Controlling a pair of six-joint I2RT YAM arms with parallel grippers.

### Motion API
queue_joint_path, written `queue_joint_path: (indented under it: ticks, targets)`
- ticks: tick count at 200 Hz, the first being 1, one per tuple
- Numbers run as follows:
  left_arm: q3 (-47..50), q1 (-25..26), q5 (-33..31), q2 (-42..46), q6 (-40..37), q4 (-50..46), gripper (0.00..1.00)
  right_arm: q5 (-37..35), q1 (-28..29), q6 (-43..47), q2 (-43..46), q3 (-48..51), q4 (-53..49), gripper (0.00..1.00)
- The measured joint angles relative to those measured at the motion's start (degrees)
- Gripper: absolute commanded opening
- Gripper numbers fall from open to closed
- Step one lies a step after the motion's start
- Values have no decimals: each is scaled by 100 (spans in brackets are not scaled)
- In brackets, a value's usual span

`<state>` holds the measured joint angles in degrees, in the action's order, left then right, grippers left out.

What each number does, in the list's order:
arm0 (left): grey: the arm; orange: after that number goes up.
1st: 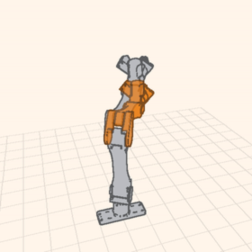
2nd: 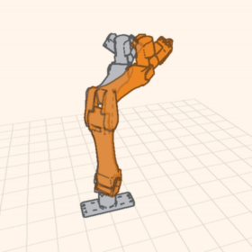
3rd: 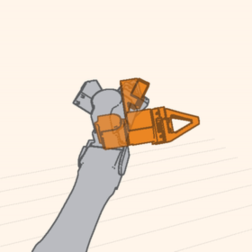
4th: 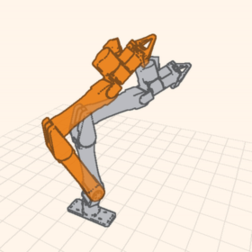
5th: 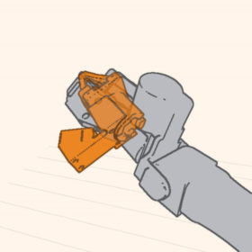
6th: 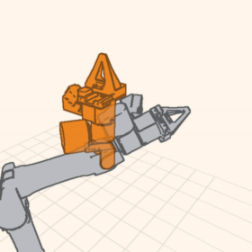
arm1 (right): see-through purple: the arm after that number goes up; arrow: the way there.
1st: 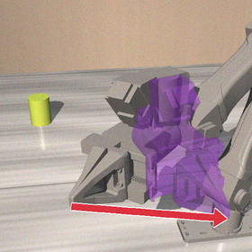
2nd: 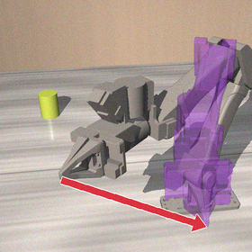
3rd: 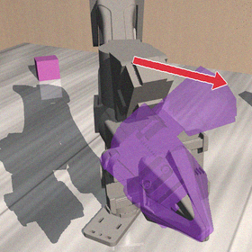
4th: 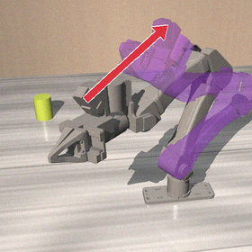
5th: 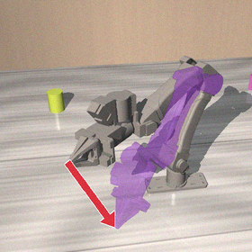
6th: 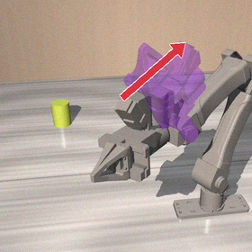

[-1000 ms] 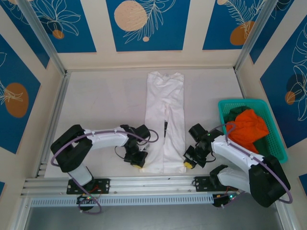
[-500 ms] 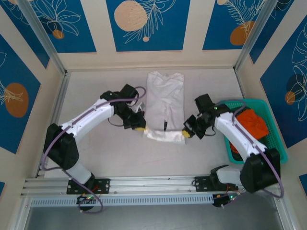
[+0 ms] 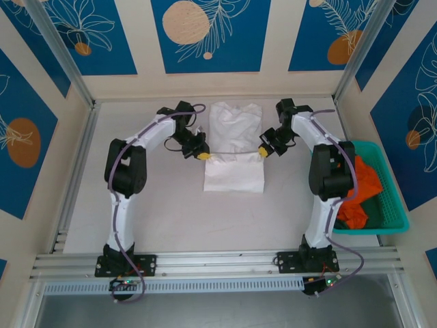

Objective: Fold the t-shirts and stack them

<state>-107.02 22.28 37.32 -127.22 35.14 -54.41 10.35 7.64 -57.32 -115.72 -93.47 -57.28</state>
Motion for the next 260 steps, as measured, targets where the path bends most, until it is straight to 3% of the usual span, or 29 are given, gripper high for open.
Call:
queue_joint_path:
  ticks: [35,66,77,92,132,148,167,180,199,219,260]
  targets:
    - [-433,-122,107,-437,184,142,0,20,-39,-2,-726,-612,-173,0]
    - [-549,-142,105,-608,293,258,11,59,-81,-26,-968,-968,-284,2]
    - [-629,-142,105,-671,382,304,17,61,-105,-74,-992,-1021,-306,10]
    - [-844,-144,101,-800,487,341,33,68,-153,-168,-999,-1029,-328,21]
    - [-1456,-164,-282,-931,813,533,44,321,-365,-507,-999,-1029,-251,49]
    - [-1453,-170,-616,-798,848,651,44,323,-417,-590,-979,-1023,-205,52]
    - [-1154,-164,-981,-413,793,730,42,321,-439,-586,-608,-570,168,52]
    - [-577,-107,-1207,140,675,852,35,319,-387,-551,-94,-11,341,50]
    - [413,-9,-1384,1078,446,1019,24,323,-170,-415,831,859,599,37]
    - [1191,299,-1300,1773,184,1130,20,343,199,-275,1589,1635,859,23]
    - [1580,1128,-1047,1388,-264,1220,6,339,798,-238,1716,2647,1390,14]
